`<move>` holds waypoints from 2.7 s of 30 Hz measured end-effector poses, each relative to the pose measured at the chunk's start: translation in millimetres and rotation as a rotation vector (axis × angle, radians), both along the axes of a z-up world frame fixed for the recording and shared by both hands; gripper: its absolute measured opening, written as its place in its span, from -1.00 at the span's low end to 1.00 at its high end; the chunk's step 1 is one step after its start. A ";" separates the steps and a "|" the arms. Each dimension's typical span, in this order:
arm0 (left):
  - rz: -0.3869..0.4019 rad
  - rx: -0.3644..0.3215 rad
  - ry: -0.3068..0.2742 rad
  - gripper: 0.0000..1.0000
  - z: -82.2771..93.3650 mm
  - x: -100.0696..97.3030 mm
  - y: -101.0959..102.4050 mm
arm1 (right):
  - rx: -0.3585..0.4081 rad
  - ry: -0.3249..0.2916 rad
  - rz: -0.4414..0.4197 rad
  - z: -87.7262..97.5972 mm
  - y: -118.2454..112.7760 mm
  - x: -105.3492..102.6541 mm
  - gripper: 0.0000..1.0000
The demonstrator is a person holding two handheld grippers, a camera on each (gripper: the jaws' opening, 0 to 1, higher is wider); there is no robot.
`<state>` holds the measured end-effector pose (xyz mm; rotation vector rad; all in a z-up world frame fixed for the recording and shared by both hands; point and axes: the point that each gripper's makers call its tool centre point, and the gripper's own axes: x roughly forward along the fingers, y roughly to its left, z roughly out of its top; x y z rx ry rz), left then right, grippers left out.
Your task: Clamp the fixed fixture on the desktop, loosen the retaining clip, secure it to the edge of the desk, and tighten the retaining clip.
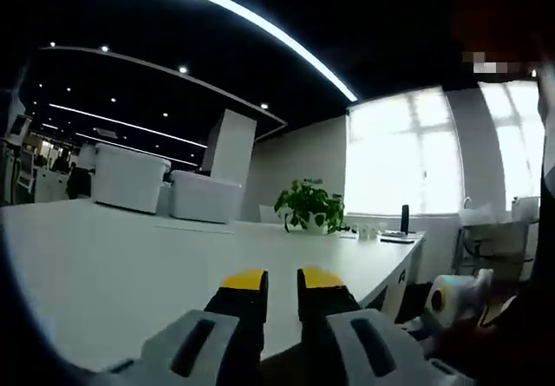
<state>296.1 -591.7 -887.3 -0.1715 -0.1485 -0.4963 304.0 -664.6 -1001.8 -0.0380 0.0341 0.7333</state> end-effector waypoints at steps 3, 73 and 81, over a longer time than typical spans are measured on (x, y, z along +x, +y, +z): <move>-0.033 0.011 0.011 -0.71 -2.8 0.3 -6.0 | 0.028 0.023 0.002 -0.9 -0.9 3.1 -0.98; -0.145 0.141 0.038 -0.97 -42.6 60.6 -93.2 | -0.106 0.034 -0.131 -53.7 -1.5 31.4 -0.21; -0.137 0.149 0.041 -0.98 -42.4 60.2 -93.5 | -0.123 0.039 -0.204 -57.3 -3.1 42.1 -0.49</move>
